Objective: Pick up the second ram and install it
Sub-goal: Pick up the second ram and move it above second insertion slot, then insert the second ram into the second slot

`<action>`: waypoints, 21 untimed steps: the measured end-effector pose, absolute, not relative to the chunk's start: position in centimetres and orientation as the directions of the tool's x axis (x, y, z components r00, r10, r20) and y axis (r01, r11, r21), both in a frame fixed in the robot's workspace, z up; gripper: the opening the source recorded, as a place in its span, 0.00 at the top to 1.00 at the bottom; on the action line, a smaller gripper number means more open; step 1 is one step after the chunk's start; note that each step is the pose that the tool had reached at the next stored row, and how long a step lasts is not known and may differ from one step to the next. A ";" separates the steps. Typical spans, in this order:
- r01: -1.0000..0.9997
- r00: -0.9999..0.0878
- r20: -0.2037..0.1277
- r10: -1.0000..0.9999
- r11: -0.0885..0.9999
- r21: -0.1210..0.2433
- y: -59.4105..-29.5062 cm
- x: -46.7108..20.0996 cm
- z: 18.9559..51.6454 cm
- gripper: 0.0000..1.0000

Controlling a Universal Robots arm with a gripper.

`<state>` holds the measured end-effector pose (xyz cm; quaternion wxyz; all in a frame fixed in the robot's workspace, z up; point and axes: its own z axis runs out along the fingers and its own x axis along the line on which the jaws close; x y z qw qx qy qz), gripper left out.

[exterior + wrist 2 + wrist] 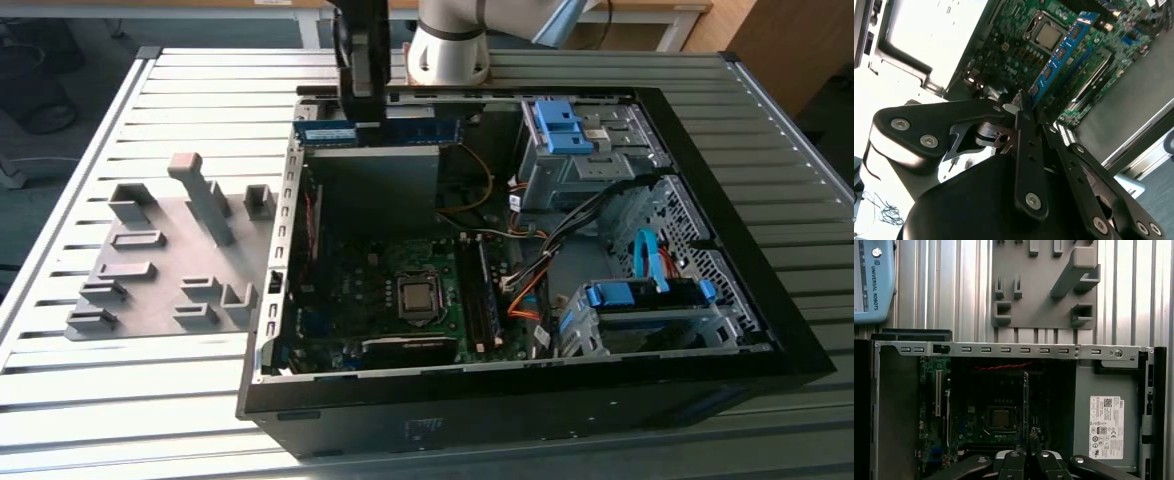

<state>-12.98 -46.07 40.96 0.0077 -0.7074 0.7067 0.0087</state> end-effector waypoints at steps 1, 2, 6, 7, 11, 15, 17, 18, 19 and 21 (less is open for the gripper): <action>-1.000 0.001 -0.023 -1.000 -0.001 0.001 -46.1 -12.7 41.0 0.86; -1.000 0.001 -0.023 -1.000 -0.001 0.001 -46.1 -12.5 41.0 0.86; -1.000 0.001 -0.023 -1.000 -0.001 0.001 -46.1 -11.4 41.0 0.86; -1.000 0.001 -0.023 -1.000 -0.001 0.001 -46.1 -11.1 41.0 0.86; -1.000 0.001 -0.023 -1.000 -0.001 0.001 -46.1 -10.9 41.0 0.86; -1.000 0.001 -0.023 -1.000 -0.001 0.001 -46.1 -10.9 41.0 0.86; -1.000 0.001 -0.023 -1.000 -0.001 0.001 -46.1 -10.9 41.0 0.86; -1.000 0.001 -0.023 -1.000 -0.001 0.001 -46.1 -10.9 41.0 0.86; -1.000 0.001 -0.023 -1.000 -0.001 0.001 -46.1 -10.9 41.0 0.86; -1.000 0.001 -0.023 -1.000 -0.001 0.001 -46.1 -10.9 41.0 0.86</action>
